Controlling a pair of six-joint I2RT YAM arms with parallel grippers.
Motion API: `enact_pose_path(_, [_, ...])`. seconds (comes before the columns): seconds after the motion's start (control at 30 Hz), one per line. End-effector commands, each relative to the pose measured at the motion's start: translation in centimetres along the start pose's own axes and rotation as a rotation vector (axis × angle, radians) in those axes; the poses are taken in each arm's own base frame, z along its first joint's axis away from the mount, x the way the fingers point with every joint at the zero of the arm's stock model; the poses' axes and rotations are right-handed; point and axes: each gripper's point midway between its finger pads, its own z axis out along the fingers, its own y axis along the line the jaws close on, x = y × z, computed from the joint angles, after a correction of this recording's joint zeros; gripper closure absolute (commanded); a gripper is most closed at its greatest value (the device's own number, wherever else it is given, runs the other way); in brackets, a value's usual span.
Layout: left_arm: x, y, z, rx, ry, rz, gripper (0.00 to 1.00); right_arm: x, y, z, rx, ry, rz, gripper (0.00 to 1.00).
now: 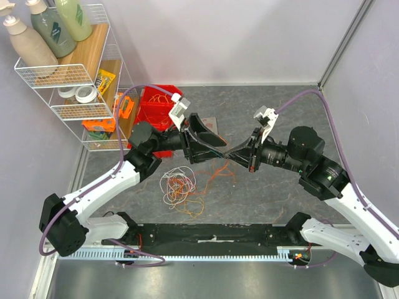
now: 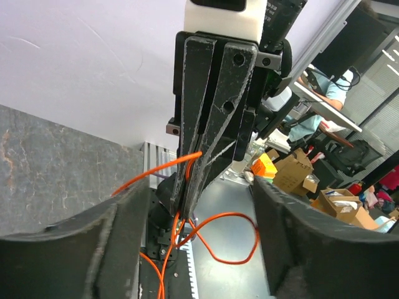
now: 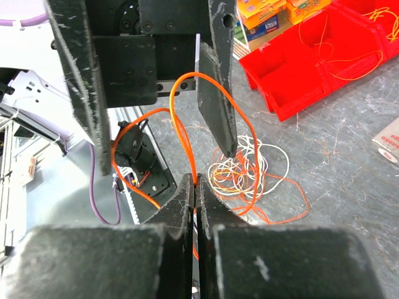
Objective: Untangle the cables
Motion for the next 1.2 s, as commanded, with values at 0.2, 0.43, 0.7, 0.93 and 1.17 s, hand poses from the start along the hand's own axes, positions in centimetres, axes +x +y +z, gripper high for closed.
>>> enact_pose_path(0.2, [-2.1,-1.7,0.7,0.058,-0.046,0.041,0.68,-0.5,1.0,0.6,-0.072,-0.025,-0.008,1.0])
enact_pose_path(0.43, [-2.8,-1.3,0.8,0.012,-0.068,0.03,0.83,0.2,0.7,0.9,-0.074,-0.005,-0.012,1.0])
enact_pose_path(0.7, [-2.7,-0.7,0.9,-0.004,-0.066,0.014,0.87,-0.1,0.8,1.0,-0.079,-0.009,-0.016,1.0])
enact_pose_path(0.93, [-3.2,0.2,0.6,-0.075,-0.102,0.061,0.98,0.4,0.1,1.1,-0.048,-0.005,-0.011,0.92])
enact_pose_path(1.17, [-6.5,8.7,-2.3,-0.631,-0.114,0.218,0.98,-0.2,-8.5,-3.1,0.51,-0.066,-0.004,0.04])
